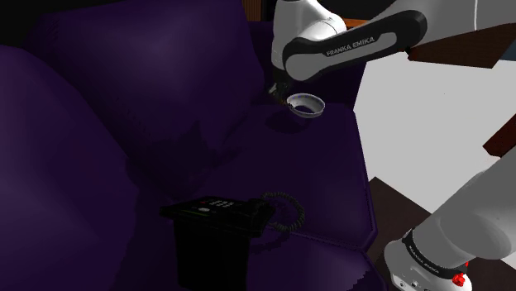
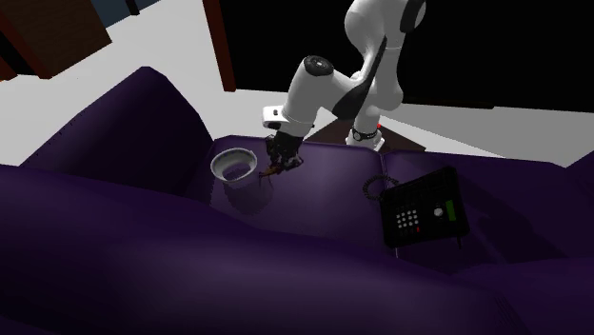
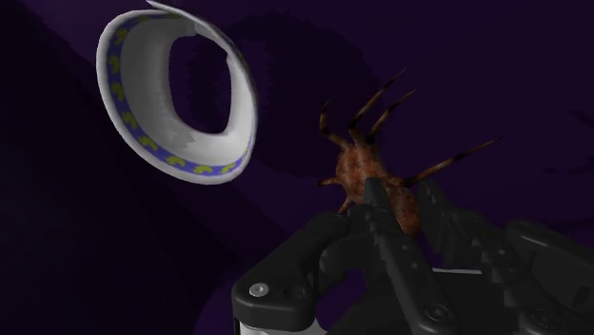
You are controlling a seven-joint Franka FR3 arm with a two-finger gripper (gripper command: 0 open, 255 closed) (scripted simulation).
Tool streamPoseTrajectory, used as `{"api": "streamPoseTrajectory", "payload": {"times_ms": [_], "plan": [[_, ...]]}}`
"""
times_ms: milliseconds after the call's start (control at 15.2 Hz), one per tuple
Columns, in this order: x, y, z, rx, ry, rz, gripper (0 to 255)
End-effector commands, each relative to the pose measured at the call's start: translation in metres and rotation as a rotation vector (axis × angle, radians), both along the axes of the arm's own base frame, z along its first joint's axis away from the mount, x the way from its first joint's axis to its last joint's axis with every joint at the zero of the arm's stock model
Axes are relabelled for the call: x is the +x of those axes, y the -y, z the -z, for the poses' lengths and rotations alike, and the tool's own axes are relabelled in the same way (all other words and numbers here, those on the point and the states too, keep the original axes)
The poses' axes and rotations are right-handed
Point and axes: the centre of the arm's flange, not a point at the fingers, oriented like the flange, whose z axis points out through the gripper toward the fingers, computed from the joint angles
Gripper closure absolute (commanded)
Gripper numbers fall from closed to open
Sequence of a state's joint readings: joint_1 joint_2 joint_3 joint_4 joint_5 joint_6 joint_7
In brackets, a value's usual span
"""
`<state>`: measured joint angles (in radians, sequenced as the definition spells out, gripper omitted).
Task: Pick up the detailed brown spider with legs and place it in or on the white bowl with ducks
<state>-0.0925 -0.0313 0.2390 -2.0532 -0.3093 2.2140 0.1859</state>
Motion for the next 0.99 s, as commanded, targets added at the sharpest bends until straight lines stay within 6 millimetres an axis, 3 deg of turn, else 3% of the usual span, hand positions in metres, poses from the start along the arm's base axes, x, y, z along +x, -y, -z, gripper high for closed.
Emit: {"api": "streamPoseTrajectory", "payload": {"times_ms": [0,858,924], "plan": [[0.005,0.028,-0.002,0.0,0.0,-0.002,255],[0.037,0.197,-0.008,0.0,0.0,-0.002,255],[0.038,0.201,-0.008,0.0,0.0,-0.002,255]]}}
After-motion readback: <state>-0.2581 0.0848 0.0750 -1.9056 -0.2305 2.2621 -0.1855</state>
